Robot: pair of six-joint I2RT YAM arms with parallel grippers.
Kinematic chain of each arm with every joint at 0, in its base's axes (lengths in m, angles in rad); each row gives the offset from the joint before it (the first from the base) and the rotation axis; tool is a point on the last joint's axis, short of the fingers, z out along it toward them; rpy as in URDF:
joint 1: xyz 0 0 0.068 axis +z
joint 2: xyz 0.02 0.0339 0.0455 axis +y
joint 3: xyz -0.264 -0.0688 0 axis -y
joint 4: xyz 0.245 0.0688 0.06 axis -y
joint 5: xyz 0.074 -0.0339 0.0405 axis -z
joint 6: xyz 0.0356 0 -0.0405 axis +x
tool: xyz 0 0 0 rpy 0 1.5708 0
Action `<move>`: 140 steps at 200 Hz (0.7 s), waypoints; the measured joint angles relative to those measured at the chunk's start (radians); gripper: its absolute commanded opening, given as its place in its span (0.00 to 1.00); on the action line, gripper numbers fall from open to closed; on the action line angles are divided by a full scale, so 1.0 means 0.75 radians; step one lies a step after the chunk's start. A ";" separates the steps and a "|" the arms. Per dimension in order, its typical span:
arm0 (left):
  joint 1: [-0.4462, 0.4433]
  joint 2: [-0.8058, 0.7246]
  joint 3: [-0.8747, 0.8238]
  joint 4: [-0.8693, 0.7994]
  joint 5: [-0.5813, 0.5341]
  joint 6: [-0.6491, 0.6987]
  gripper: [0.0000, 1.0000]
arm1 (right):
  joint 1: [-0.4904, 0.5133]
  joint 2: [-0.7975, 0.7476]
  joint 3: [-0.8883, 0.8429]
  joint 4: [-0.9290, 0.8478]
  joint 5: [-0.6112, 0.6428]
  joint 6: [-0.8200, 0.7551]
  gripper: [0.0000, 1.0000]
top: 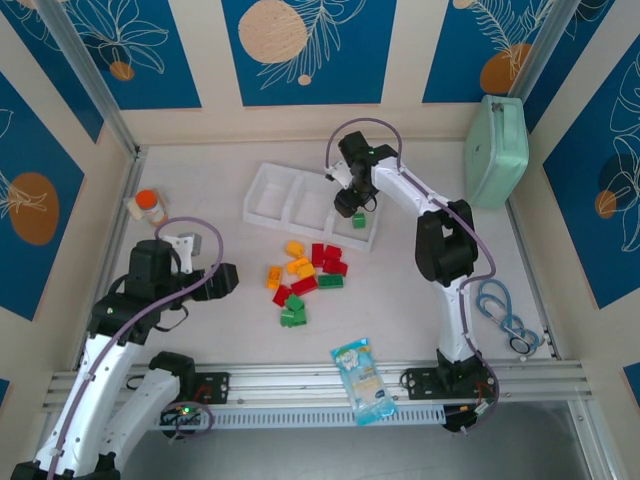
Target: Sort the legos into containers by color
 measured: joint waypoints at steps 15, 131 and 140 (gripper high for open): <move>0.000 0.000 -0.001 0.000 -0.001 0.005 0.99 | 0.003 0.024 0.011 0.004 0.013 -0.010 0.65; 0.000 -0.031 -0.003 0.000 -0.004 0.015 0.99 | 0.052 0.018 0.051 -0.098 0.125 0.090 0.88; 0.000 -0.039 -0.004 0.000 -0.007 0.015 0.99 | 0.060 0.001 0.069 -0.134 0.126 0.152 0.89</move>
